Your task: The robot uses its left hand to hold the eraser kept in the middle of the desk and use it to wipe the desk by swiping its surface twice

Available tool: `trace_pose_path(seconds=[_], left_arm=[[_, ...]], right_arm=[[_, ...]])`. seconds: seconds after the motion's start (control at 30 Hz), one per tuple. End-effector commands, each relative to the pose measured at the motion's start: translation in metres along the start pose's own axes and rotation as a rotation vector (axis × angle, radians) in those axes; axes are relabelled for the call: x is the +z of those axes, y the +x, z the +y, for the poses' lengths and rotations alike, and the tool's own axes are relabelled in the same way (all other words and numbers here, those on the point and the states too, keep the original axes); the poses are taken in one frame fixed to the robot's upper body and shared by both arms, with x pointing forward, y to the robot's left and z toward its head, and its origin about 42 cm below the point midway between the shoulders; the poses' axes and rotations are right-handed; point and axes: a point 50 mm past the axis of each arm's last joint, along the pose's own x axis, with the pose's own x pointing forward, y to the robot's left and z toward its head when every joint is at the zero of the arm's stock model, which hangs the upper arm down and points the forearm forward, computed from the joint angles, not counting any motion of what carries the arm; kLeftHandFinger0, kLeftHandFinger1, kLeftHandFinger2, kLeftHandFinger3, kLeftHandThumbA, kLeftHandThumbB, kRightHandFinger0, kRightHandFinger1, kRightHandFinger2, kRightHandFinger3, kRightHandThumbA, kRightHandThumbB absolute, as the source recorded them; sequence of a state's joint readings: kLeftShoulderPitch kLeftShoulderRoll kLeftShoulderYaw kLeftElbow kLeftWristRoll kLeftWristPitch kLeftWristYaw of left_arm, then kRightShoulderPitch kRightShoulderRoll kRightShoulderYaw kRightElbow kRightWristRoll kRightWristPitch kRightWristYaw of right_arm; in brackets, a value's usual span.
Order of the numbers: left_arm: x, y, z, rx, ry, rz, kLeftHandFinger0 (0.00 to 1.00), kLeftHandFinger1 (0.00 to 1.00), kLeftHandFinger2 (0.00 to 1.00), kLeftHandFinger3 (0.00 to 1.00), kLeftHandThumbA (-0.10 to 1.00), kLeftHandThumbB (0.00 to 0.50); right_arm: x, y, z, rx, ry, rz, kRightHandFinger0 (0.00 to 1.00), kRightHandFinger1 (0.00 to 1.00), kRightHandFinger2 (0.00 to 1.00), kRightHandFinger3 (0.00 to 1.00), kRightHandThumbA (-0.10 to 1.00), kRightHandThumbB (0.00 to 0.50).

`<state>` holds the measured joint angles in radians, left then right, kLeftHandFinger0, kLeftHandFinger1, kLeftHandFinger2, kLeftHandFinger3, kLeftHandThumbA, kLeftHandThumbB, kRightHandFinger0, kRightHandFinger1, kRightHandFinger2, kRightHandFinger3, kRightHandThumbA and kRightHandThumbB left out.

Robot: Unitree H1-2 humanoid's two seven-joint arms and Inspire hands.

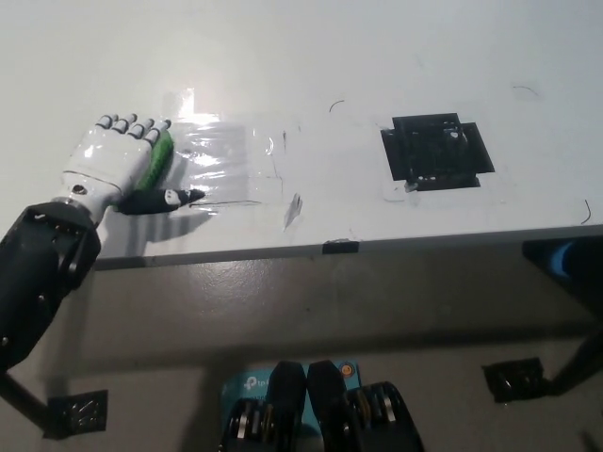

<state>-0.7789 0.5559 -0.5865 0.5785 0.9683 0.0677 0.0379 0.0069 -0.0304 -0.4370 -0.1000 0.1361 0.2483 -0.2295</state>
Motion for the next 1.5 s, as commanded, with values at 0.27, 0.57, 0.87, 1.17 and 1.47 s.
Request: trace_pose_path(seconds=[0.27,0.57,0.87,1.17,1.47], left_arm=[[0.010,-0.002,-0.017,0.006,-0.076,0.018,1.00,1.00,1.00,1.00,1.00,0.406],[0.034,0.000,-0.040,-0.031,-0.197,0.040,1.00,1.00,1.00,1.00,1.00,0.385],[0.040,-0.015,-0.078,-0.068,-0.502,0.132,1.00,1.00,1.00,1.00,1.00,0.333],[0.052,-0.024,-0.098,-0.081,-0.707,0.180,1.00,1.00,1.00,1.00,1.00,0.320],[0.068,-0.026,-0.110,-0.163,-0.682,0.151,1.00,1.00,1.00,1.00,1.00,0.324]], right_arm=[[0.021,0.006,0.004,-0.002,0.029,-0.074,1.00,1.00,1.00,1.00,1.00,0.091],[0.022,0.005,0.002,0.000,0.024,-0.087,1.00,1.00,1.00,1.00,1.00,0.047],[0.025,0.007,0.005,0.000,0.027,-0.096,1.00,1.00,1.00,1.00,1.00,0.033],[0.024,0.006,0.003,0.002,0.017,-0.111,1.00,1.00,1.00,1.00,1.00,0.018],[0.027,0.010,0.008,-0.003,0.017,-0.121,1.00,1.00,1.00,1.00,1.00,0.015]])
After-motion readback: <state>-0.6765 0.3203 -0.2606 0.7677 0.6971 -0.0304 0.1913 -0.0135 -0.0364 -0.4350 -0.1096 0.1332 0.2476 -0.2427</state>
